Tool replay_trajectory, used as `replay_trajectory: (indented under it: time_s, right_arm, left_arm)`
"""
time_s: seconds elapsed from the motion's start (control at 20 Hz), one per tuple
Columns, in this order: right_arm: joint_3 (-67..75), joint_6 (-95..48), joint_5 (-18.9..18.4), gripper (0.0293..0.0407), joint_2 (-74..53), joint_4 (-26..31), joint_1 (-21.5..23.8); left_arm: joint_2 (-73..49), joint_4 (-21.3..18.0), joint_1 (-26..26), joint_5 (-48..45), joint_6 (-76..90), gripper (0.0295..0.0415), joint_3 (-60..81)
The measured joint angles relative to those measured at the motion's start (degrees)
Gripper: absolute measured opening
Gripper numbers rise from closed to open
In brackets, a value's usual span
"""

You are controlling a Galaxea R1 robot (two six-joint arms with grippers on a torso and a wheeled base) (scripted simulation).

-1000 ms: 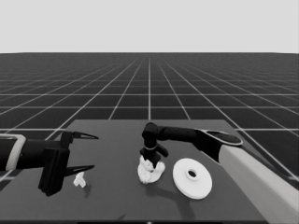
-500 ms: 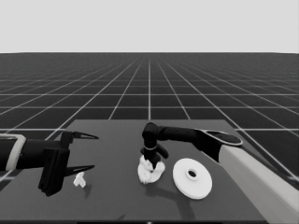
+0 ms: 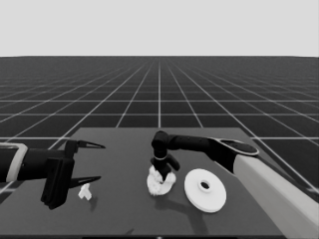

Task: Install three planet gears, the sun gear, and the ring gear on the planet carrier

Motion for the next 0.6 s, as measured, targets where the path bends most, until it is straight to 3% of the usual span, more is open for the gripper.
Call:
replay_trajectory:
  time_s: [0.35, 0.4, 0.45, 0.5, 0.6]
  right_arm:
    - [0.0, 4.2, 0.0, 0.0303, 0.0, 0.0, -0.1]
    - [0.0, 4.6, 0.0, 0.0327, 0.0, 0.0, -0.1]
    - [0.0, 4.8, 0.0, 0.0361, 0.0, 0.0, -0.1]
    - [0.0, 4.9, 0.0, 0.0377, 0.0, 0.0, -0.1]
    - [0.0, 5.0, 0.0, 0.0384, 0.0, 0.0, -0.1]
  left_arm:
    - [0.0, 0.0, 0.0, 0.0, 0.0, 0.0385, 0.0]
    - [0.0, 0.0, 0.0, 0.0, 0.0, 0.0385, 0.0]
    - [0.0, 0.0, 0.0, 0.0, 0.0, 0.0385, 0.0]
    - [0.0, 0.0, 0.0, 0.0, 0.0, 0.0385, 0.0]
    - [0.0, 0.0, 0.0, 0.0, 0.0, 0.0385, 0.0]
